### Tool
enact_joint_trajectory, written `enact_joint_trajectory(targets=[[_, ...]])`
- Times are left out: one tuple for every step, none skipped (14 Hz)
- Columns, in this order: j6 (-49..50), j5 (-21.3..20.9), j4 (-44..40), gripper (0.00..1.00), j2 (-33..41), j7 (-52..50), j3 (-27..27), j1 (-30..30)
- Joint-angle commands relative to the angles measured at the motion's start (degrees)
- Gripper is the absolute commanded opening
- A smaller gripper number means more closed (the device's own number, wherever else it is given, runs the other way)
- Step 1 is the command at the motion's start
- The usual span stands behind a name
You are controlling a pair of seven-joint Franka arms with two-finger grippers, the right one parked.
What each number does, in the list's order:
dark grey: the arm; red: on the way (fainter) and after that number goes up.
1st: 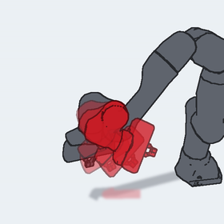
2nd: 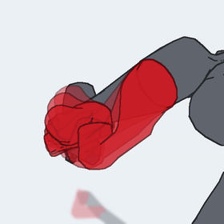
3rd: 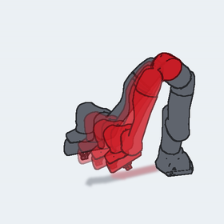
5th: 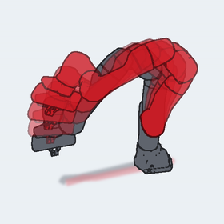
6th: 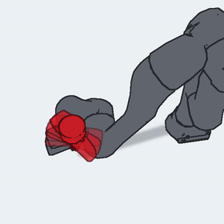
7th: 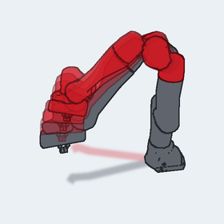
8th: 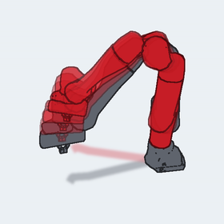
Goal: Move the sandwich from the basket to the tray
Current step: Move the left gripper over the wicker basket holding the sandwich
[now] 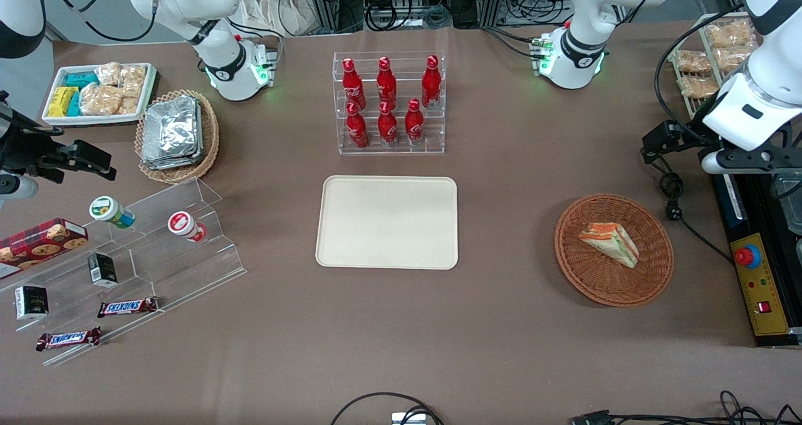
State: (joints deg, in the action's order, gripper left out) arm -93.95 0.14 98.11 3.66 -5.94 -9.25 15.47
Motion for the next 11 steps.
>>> enact_joint_trajectory(targets=[[1.05, -0.67, -0.20, 1.00, 0.38, 0.32, 0.99, -0.97], [1.05, -0.67, -0.37, 1.00, 0.29, 0.23, 0.91, -0.97], [0.96, -0.58, -0.29, 1.00, 0.38, 0.22, 0.91, -0.97], [0.53, -0.58, -0.20, 1.00, 0.38, 0.05, 0.82, -0.97], [-0.09, -0.49, -0.11, 1.00, 0.21, 0.05, 0.64, -0.97], [-0.27, -0.67, -0.11, 1.00, 0.12, 0.05, 0.64, -0.97], [-0.36, -0.67, 0.15, 1.00, 0.12, 0.05, 0.64, -0.97], [-0.36, -0.67, 0.32, 1.00, 0.12, 0.05, 0.64, -0.97], [-0.53, -0.32, 0.41, 1.00, -0.14, -0.21, 0.55, -0.97], [-0.53, -0.06, 0.50, 1.00, -0.58, -2.39, 0.47, -0.97], [-0.45, -0.05, 0.50, 1.00, -1.20, -8.33, 0.47, -0.97]])
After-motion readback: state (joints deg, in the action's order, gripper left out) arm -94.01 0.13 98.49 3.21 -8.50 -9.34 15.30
